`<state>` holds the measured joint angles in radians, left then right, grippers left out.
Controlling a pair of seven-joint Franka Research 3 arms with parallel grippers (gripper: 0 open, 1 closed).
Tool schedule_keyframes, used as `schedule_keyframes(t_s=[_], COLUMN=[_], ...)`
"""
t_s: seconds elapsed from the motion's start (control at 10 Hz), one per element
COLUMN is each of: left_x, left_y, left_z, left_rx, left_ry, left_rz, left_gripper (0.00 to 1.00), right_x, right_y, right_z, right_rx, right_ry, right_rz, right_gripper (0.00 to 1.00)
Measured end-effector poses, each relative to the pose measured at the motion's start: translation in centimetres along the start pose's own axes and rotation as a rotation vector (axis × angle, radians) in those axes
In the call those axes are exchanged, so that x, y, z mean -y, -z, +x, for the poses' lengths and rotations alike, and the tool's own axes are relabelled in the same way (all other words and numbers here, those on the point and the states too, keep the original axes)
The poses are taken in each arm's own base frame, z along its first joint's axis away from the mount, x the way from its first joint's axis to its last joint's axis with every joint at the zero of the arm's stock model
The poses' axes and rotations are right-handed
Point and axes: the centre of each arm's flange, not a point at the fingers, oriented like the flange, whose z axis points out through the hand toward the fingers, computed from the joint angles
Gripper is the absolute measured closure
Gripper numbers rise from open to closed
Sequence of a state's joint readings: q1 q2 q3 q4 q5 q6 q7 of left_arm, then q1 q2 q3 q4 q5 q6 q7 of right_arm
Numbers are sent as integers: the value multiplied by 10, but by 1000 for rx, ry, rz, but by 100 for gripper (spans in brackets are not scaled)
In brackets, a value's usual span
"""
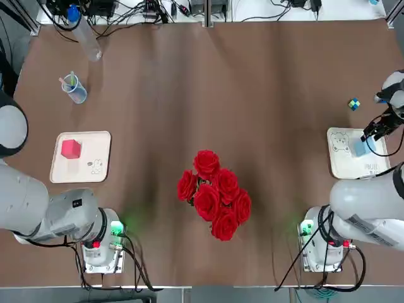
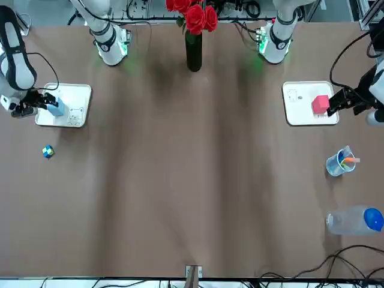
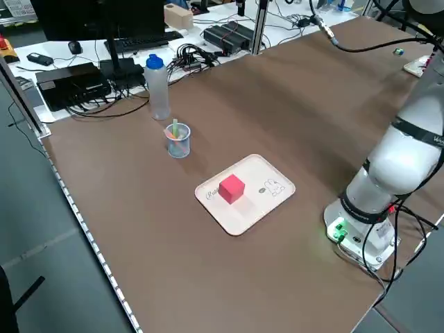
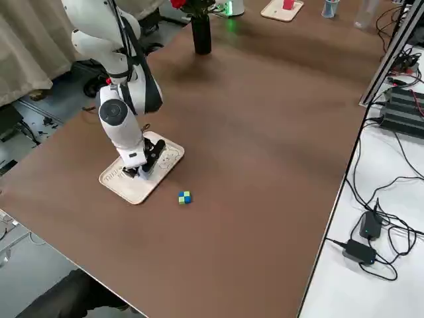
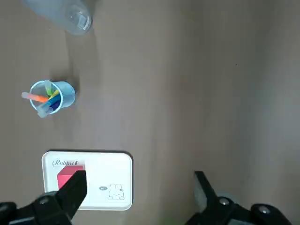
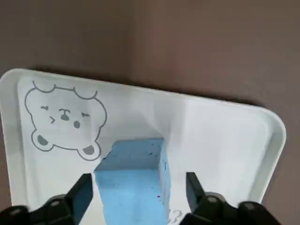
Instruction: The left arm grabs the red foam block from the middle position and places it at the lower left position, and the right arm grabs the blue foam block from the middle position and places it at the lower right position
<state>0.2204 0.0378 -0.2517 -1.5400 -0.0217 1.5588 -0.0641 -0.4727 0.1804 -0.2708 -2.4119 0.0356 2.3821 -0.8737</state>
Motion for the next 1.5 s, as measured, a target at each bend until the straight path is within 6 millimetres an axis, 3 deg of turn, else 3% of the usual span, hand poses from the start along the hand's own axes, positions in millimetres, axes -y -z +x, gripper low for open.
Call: schedule_keyframes(t_s=[0.3, 0.4, 0.5, 0.7, 0.8, 1.0, 1.3, 1.5], left_x=[1, 1, 1, 4, 10, 17, 14, 10], left_y=[0, 0, 0, 0, 0, 0, 0, 1], left_z=[0, 0, 0, 0, 1, 1, 1, 1], left_rx=[0, 0, 0, 0, 0, 0, 0, -2], left_ry=[2, 2, 2, 6, 17, 29, 24, 16], left_rz=[0, 0, 0, 0, 0, -1, -1, -1], left_gripper=[0, 0, 0, 0, 0, 0, 0, 0], right_x=[-3, -6, -8, 2, 19, 65, 177, 236], right_y=[9, 33, 75, 177, 223, 285, 325, 347], right_z=[3, 15, 34, 80, 106, 151, 209, 221], right_rx=[7, 16, 18, -38, -89, -186, -212, -209], right_ry=[1, 14, 39, 112, 138, 61, -70, -25], right_rz=[11, 24, 28, -39, -96, -165, -239, -241], right_gripper=[0, 0, 0, 0, 0, 0, 0, 0])
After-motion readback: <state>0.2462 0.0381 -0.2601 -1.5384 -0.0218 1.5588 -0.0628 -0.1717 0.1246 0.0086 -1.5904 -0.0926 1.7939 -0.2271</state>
